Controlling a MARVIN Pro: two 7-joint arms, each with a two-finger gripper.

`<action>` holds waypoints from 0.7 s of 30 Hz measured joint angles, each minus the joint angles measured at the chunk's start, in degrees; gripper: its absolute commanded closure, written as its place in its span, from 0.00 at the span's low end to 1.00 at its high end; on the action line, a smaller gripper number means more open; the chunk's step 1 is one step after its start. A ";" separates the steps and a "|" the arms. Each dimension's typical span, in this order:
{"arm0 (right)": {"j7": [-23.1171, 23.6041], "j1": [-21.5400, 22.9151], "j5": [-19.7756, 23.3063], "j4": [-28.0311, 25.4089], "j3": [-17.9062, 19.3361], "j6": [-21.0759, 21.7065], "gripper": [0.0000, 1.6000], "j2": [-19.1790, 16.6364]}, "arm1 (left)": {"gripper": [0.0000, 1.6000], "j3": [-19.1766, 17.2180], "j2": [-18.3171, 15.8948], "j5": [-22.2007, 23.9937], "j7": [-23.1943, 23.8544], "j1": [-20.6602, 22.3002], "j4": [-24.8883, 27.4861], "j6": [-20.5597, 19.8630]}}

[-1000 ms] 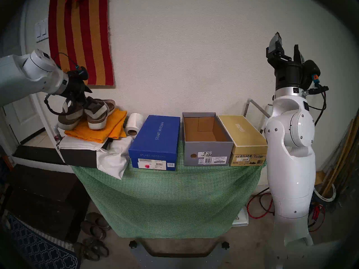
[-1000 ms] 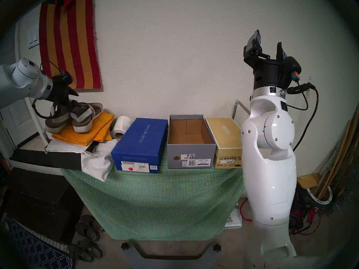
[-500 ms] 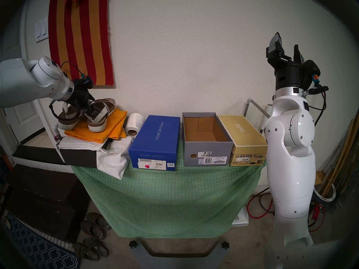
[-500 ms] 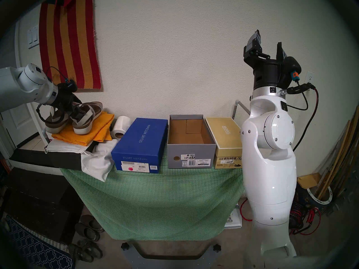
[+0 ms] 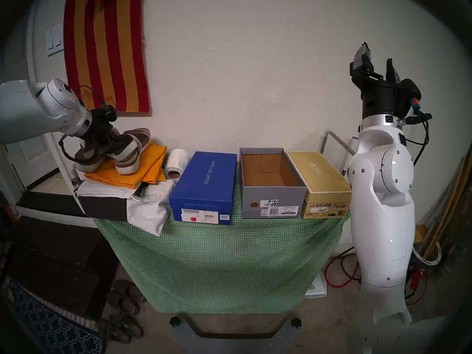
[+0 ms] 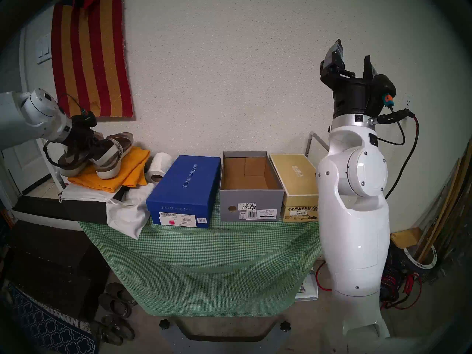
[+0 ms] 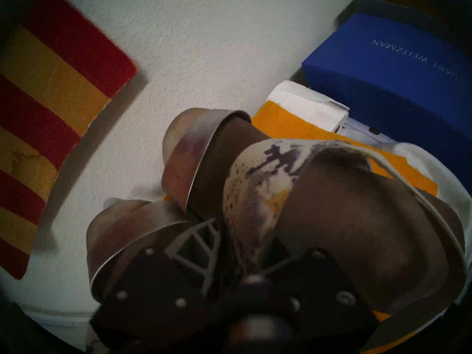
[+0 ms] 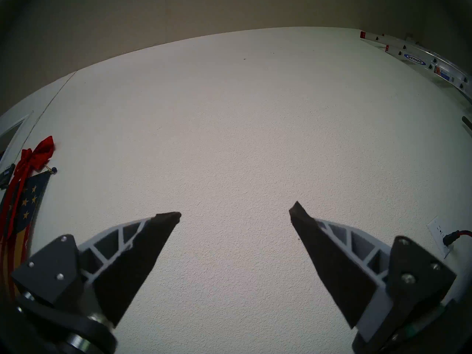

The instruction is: Put shoes into shoe box

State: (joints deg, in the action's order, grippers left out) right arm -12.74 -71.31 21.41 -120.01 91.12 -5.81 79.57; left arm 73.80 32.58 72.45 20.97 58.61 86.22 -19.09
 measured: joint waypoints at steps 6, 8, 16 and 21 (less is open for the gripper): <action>0.00 0.00 0.00 0.00 0.00 0.00 0.00 0.00 | 1.00 -1.52 -1.58 0.98 -2.68 0.75 1.41 1.28; 0.00 0.00 0.00 0.00 0.00 0.00 0.00 0.00 | 1.00 -2.53 -2.01 1.87 -3.67 0.96 1.65 1.79; 0.00 0.00 0.00 0.00 0.00 0.00 0.00 0.00 | 1.00 -6.17 -2.72 4.40 -7.69 2.22 3.34 2.93; 0.00 0.00 0.00 0.00 0.00 0.00 0.00 0.00 | 1.00 -7.15 -2.97 5.51 -9.63 2.76 4.68 2.82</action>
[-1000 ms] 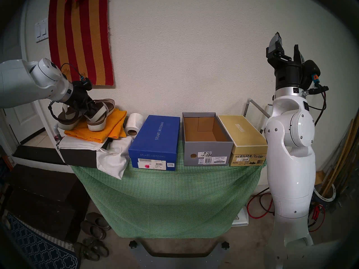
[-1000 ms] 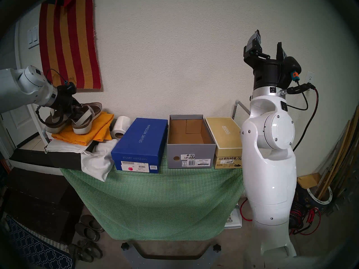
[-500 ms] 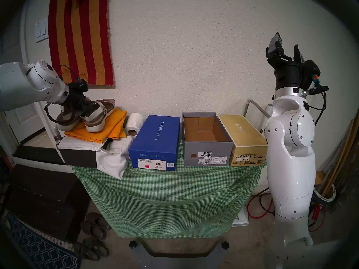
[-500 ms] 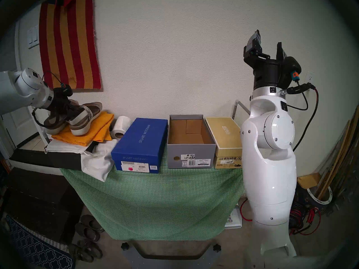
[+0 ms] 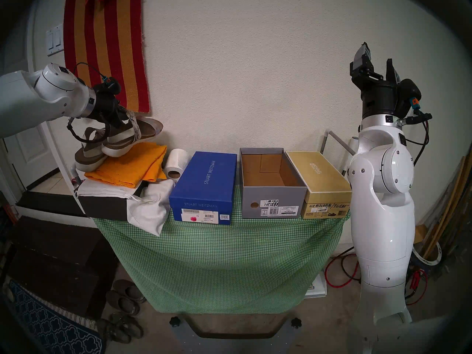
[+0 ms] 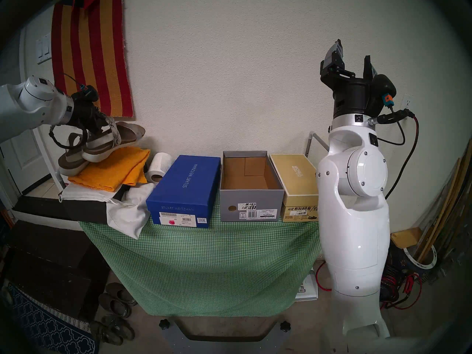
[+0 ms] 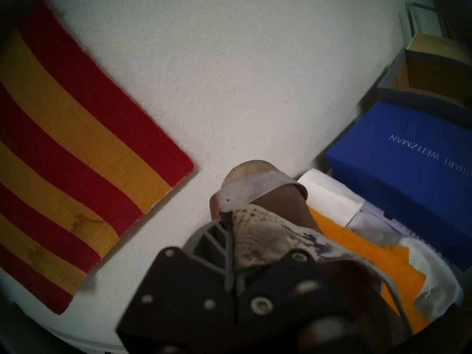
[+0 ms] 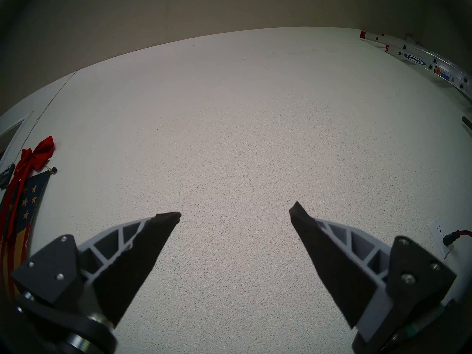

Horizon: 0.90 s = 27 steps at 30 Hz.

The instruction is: Put shoes into shoe box

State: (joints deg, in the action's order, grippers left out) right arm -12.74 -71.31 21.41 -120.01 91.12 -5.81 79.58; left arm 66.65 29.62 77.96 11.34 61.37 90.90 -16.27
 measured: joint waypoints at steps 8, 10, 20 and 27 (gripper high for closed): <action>0.00 0.00 0.00 0.00 0.00 0.00 0.00 0.00 | 1.00 -2.61 -1.03 4.00 -3.91 1.39 3.77 -1.25; 0.00 0.00 0.00 0.00 0.00 0.00 0.00 0.00 | 1.00 -3.73 -1.29 5.28 -5.01 1.90 5.41 -1.48; 0.00 0.00 0.00 0.00 0.00 0.00 0.00 0.00 | 1.00 -8.52 -1.70 12.58 -12.63 3.16 13.21 -1.96; 0.01 0.00 0.00 0.00 0.00 0.00 0.00 0.00 | 1.00 -10.20 -1.57 16.51 -19.48 3.09 17.87 -1.27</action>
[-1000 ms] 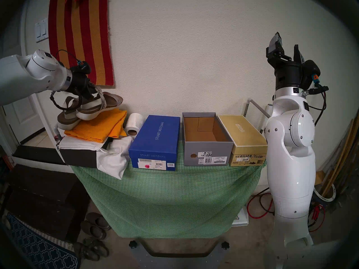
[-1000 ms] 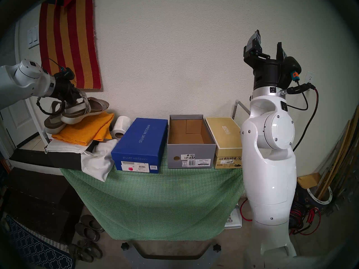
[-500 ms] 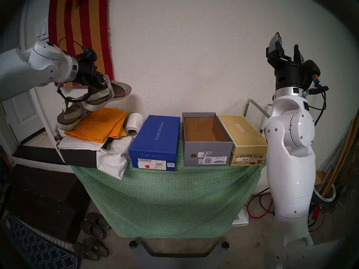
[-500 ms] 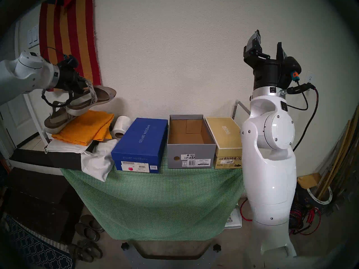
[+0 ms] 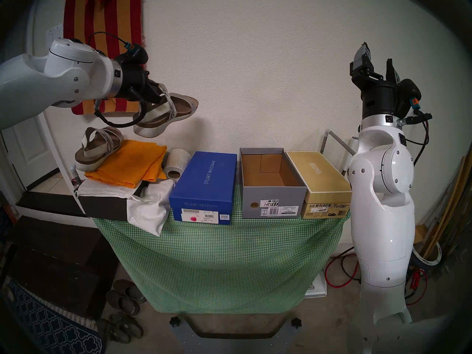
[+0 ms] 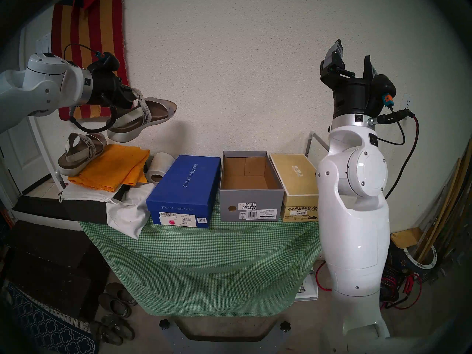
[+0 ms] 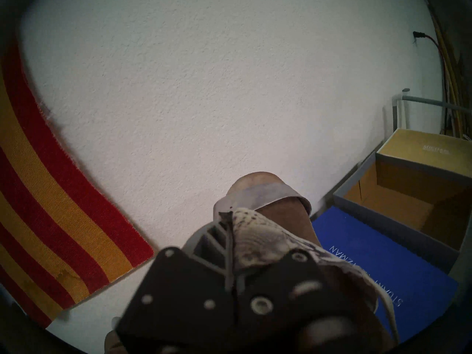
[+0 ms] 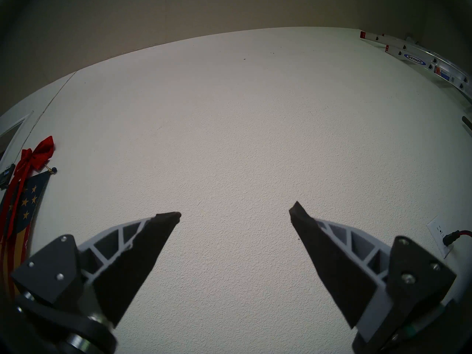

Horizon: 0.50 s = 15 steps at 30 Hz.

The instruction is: Put shoes into shoe box

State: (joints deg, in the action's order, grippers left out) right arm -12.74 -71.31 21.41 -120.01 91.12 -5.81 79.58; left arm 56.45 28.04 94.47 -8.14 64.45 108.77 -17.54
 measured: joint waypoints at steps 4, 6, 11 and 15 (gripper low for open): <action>0.85 -0.09 0.75 -0.09 -0.16 0.32 0.00 -0.14 | 1.00 -0.52 0.32 1.14 -2.24 -0.19 1.10 0.52; 1.70 -0.28 1.84 -0.31 -0.42 0.70 0.00 -0.28 | 1.00 -0.66 0.48 1.51 -2.89 -0.38 1.43 0.75; 5.41 -1.17 5.99 -1.56 -1.93 2.38 0.00 -0.91 | 1.00 -1.31 1.19 2.49 -4.19 -1.49 1.60 2.08; 8.57 -1.83 9.34 -2.58 -3.30 3.83 0.00 -1.40 | 1.00 -2.74 2.49 3.54 -4.80 -2.41 1.31 3.32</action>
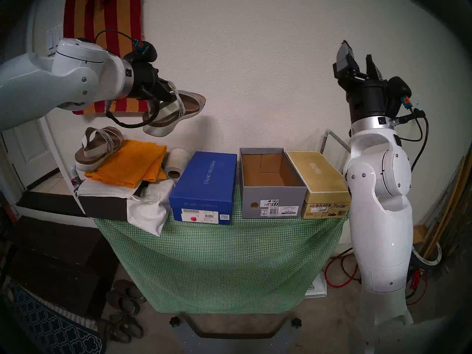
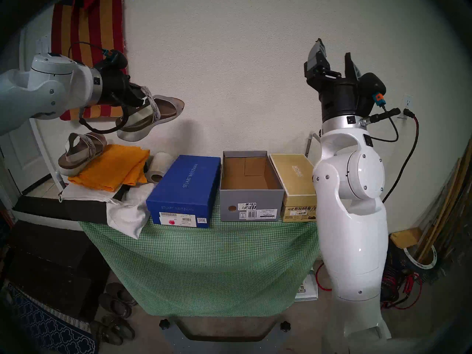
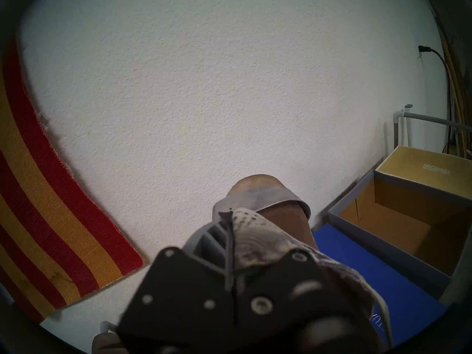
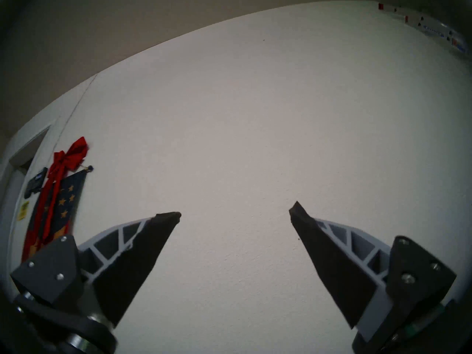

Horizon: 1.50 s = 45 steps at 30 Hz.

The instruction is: Put shoes into shoe box

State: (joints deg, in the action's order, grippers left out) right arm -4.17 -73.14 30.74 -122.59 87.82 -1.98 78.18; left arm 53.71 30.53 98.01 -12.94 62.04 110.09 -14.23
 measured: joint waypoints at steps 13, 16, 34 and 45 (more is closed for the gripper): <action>4.92 2.23 6.53 2.01 -1.50 3.36 0.00 -0.67 | 1.00 -7.81 4.93 6.62 -0.54 -1.74 -0.26 4.07; 5.92 3.61 7.52 3.62 -1.81 4.14 0.00 -0.91 | 1.00 -9.23 5.94 8.14 -0.74 -2.07 -0.27 4.63; 0.42 9.92 5.78 6.80 -8.36 6.11 0.00 3.09 | 1.00 -13.55 9.53 13.50 -1.92 -4.43 0.31 7.45; -1.24 5.24 6.10 2.29 -10.88 9.70 0.00 2.71 | 1.00 -15.03 11.23 14.15 -1.95 -4.23 -0.26 7.84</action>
State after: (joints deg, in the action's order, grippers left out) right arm -5.41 -67.90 36.84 -120.30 76.94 7.72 80.89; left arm 38.68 41.76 112.15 -14.89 57.81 109.83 -6.39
